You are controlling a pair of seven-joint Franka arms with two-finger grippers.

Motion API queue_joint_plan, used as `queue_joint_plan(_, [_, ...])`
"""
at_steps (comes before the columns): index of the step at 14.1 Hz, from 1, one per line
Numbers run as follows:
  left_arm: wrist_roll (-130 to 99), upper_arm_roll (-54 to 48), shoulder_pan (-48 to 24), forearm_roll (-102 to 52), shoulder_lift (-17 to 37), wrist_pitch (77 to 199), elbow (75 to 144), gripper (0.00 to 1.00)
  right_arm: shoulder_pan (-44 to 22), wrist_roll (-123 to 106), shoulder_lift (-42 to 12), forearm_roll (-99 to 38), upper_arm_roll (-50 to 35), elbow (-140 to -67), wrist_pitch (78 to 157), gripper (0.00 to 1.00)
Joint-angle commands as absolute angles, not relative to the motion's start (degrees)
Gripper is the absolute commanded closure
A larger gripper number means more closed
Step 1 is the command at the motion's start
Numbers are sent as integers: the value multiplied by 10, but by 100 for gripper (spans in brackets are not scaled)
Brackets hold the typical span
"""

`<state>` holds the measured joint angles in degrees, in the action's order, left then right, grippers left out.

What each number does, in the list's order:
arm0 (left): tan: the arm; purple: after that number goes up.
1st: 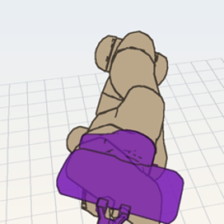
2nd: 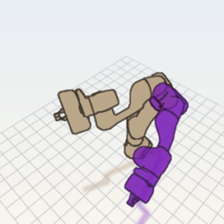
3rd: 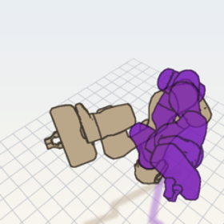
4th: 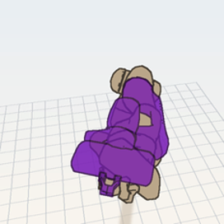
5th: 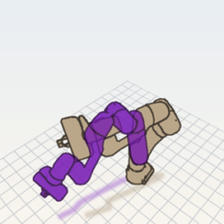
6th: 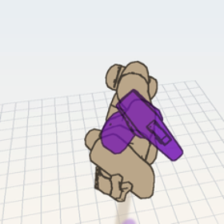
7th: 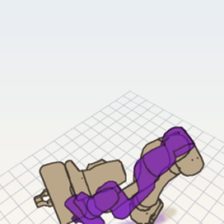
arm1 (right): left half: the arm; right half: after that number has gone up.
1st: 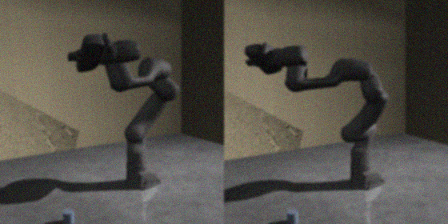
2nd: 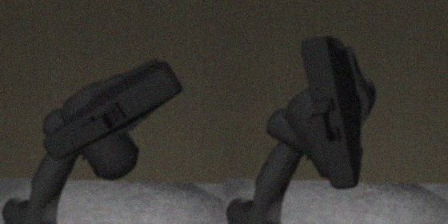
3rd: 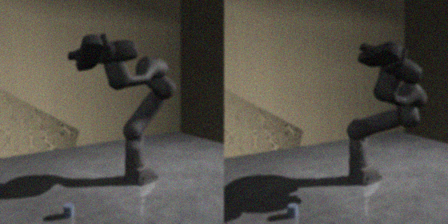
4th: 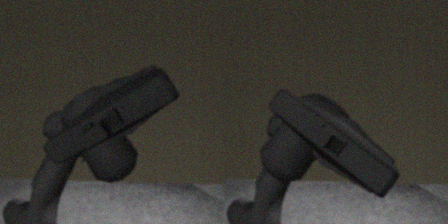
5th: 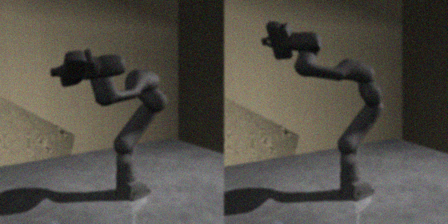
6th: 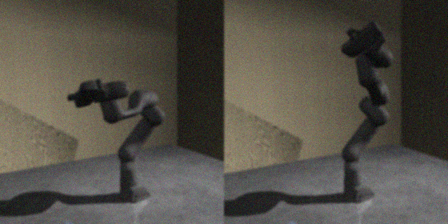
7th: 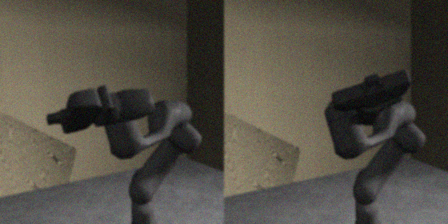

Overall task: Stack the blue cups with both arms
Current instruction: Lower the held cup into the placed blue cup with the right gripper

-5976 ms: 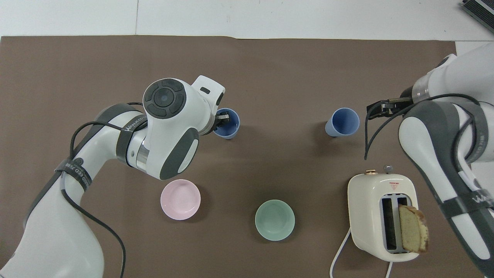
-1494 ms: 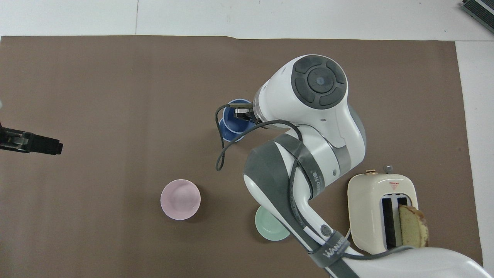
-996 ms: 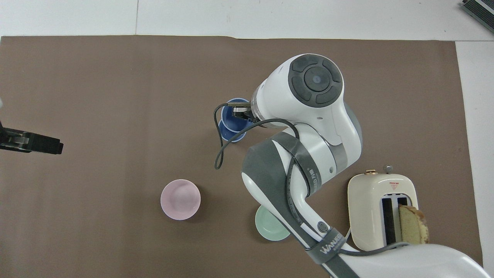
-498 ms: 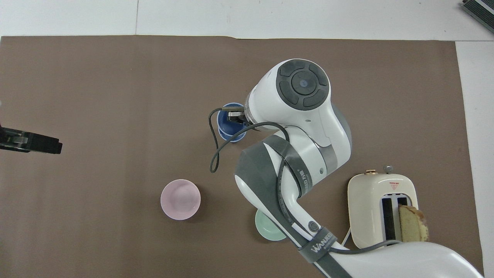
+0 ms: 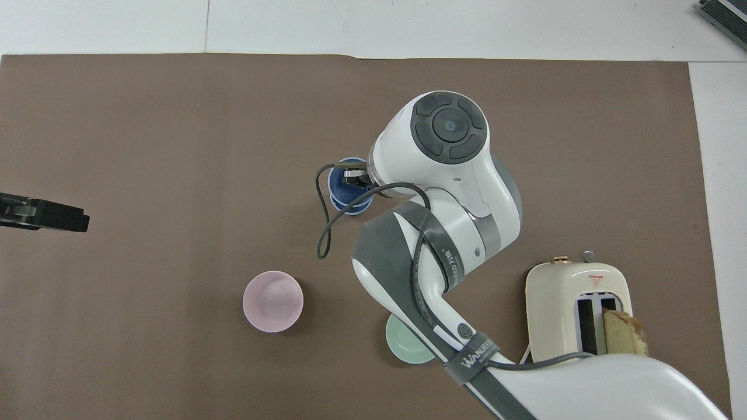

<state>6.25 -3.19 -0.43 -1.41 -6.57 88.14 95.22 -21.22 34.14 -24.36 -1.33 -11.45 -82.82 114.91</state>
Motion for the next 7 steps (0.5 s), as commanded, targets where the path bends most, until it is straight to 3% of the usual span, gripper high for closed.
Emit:
queue_joint_plan(1, [58, -35, 2, -17, -68, 873, 950, 0, -212, 347, -257, -7, -117, -827, 1161, 100])
queue_joint_plan(7, [58, -35, 2, -17, -68, 873, 950, 0, -212, 345, -267, -4, -117, -837, 1183, 100])
